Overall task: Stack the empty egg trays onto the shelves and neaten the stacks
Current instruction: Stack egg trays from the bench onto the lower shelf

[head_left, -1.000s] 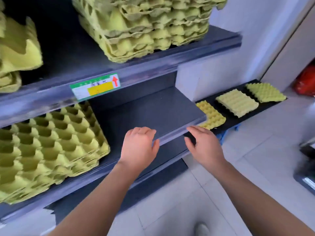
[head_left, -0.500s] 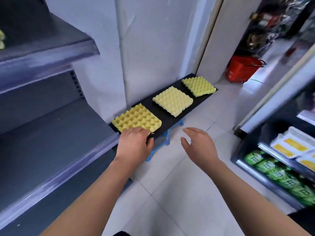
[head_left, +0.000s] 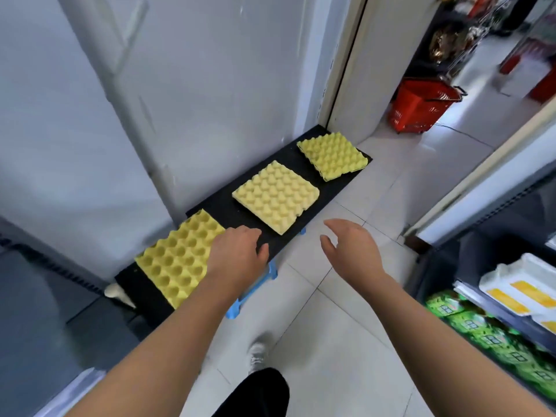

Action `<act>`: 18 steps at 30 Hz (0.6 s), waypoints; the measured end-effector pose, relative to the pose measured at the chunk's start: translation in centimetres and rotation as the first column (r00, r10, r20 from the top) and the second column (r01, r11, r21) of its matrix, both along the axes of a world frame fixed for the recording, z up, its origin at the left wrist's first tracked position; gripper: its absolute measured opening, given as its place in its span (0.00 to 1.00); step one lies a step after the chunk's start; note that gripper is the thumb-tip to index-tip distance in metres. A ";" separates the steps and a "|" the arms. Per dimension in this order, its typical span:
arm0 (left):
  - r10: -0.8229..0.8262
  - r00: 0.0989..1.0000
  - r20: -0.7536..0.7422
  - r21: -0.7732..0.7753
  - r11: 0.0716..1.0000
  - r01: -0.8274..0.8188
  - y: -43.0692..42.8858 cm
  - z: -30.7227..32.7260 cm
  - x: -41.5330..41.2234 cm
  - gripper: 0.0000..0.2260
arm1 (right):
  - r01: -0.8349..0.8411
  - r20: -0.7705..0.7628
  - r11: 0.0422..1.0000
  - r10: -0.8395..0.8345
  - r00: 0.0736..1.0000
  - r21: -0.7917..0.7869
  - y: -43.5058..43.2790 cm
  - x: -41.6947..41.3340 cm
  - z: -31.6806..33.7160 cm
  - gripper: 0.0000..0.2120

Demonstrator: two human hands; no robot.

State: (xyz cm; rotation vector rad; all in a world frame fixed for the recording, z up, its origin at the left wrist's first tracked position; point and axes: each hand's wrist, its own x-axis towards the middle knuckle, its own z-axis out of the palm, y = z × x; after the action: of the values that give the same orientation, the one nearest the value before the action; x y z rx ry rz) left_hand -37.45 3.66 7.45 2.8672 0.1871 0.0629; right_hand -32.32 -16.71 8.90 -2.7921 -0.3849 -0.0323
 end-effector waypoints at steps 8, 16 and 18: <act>0.073 0.986 -0.151 -0.054 0.995 -0.082 -0.6 -2.7 14.5 0.16 | -0.031 -0.098 0.999 0.029 0.995 -0.020 -0.1 15.2 -2.2 0.15; 0.262 0.911 -0.319 -0.063 0.953 -0.296 -2.9 -10.4 25.2 0.16 | -0.164 -0.237 0.986 0.157 0.959 -0.011 -1.0 30.1 -10.2 0.19; 0.332 0.868 -0.369 -0.079 0.919 -0.386 -3.7 -12.7 27.5 0.16 | -0.213 -0.281 0.977 0.201 0.938 -0.013 -1.3 33.7 -12.8 0.19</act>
State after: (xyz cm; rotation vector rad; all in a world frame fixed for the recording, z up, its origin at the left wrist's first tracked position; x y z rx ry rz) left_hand -9.97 -0.07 -5.26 2.6298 0.7644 -0.3771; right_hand 1.34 -18.04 -3.92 -2.7271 -0.6092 0.4179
